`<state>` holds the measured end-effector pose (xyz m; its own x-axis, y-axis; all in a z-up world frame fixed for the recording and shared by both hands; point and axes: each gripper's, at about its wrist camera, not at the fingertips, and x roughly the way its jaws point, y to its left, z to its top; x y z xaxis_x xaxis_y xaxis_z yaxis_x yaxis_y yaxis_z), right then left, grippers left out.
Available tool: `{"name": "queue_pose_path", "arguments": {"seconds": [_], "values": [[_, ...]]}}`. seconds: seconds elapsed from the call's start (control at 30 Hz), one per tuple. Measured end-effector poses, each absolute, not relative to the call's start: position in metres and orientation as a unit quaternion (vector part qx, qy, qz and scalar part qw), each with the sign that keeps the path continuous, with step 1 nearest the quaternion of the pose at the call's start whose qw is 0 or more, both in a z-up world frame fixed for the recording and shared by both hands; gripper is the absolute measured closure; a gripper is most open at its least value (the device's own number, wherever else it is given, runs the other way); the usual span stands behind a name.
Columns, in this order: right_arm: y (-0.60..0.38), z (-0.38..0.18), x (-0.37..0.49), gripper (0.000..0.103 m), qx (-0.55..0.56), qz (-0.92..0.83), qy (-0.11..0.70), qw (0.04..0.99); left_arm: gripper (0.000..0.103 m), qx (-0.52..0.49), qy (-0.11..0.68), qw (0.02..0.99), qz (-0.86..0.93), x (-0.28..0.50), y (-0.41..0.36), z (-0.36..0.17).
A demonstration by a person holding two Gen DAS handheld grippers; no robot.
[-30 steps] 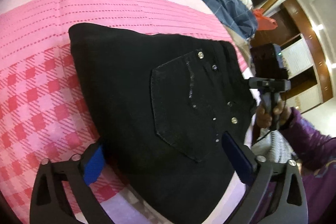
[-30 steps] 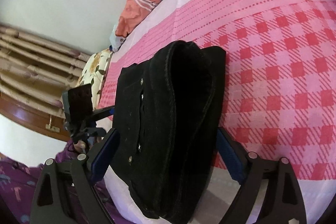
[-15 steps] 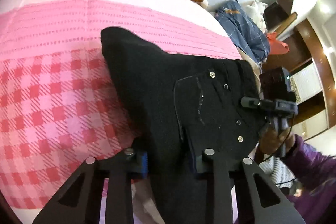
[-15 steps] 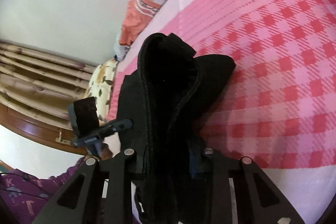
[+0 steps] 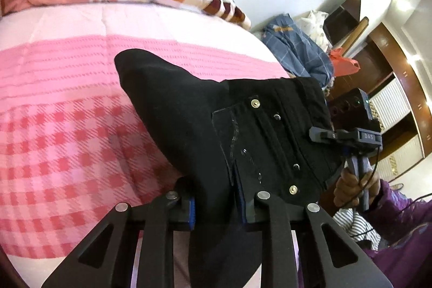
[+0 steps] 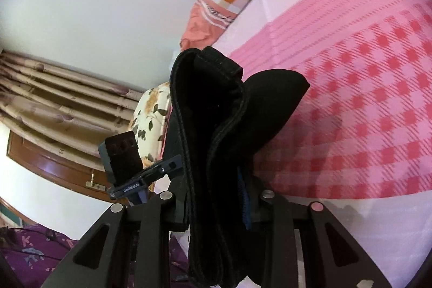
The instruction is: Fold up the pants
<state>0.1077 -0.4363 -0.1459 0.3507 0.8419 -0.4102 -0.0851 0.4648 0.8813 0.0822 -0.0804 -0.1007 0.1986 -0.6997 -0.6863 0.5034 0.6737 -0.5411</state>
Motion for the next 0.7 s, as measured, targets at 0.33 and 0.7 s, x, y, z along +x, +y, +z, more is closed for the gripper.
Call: {"name": "queue_pose_path", "arguments": {"seconds": [0.33, 0.7], "values": [[-0.380, -0.125, 0.148, 0.075, 0.397, 0.356, 0.456, 0.712, 0.080, -0.087, 0.465, 0.816, -0.334, 0.094, -0.033, -0.064], [-0.308, -0.114, 0.205, 0.075, 0.384, 0.392, 0.459, 0.699, 0.080, -0.070, 0.434, 0.856, -0.271, 0.122, 0.033, -0.046]]}}
